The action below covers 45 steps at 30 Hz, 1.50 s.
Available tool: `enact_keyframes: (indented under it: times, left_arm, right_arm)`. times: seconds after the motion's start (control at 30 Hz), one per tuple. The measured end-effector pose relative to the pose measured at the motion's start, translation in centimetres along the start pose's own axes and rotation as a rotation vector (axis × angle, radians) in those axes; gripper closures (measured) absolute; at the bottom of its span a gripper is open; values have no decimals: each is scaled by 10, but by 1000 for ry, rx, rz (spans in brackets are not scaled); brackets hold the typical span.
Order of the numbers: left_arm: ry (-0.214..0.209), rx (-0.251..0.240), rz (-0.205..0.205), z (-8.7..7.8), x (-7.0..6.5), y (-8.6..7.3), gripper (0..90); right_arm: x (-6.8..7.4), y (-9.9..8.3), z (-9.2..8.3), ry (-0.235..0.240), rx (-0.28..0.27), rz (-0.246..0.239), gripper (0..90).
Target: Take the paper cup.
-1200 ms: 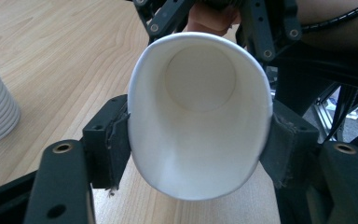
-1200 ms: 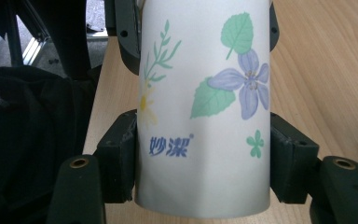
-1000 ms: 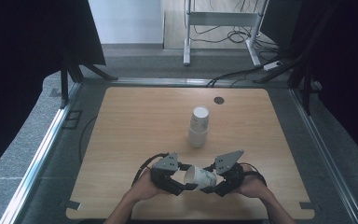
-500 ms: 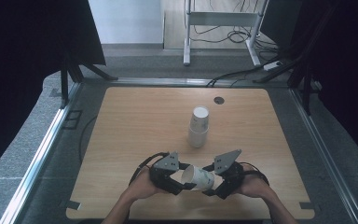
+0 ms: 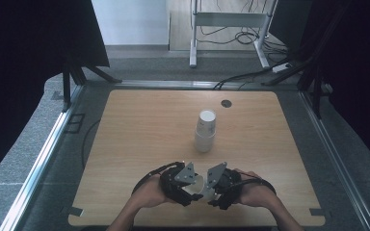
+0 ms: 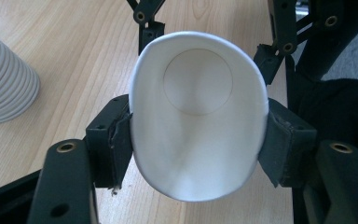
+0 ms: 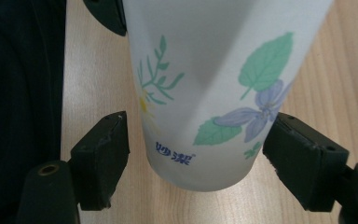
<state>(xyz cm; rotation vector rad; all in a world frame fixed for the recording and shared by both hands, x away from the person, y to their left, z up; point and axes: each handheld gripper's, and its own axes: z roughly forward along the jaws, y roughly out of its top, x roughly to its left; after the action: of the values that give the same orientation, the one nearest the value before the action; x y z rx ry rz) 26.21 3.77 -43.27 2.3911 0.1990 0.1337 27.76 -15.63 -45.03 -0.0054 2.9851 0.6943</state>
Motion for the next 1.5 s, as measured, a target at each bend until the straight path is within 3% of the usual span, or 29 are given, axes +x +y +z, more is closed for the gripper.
enact_keyframes:
  times: [0.13,0.2,0.47,0.67,0.87,1.1,1.23,1.43,1.5]
  left_arm:
    - [12,39,33,1,-2,3,338]
    - [8,52,28,3,-4,5,338]
    - [5,73,47,4,-7,8,336]
    - [-4,78,52,6,-7,8,333]
    - [-12,70,40,7,-6,7,327]
    - [-19,-12,-12,0,0,5,271]
    - [-25,-94,-53,-8,4,4,213]
    - [-19,-202,-130,-17,12,-1,168]
    - [-19,-217,-139,-17,13,-2,165]
  right_arm:
    - [1,2,3,-5,29,-17,252]
    - [4,5,5,-15,65,-29,262]
    - [8,8,13,-3,105,-47,297]
    - [7,9,15,6,101,-55,356]
    - [7,7,16,16,92,-31,367]
    - [1,2,12,40,-3,-2,366]
    - [-1,-1,9,28,-57,19,365]
    - [-8,-9,6,40,-193,88,364]
    - [-10,-10,5,41,-212,85,364]
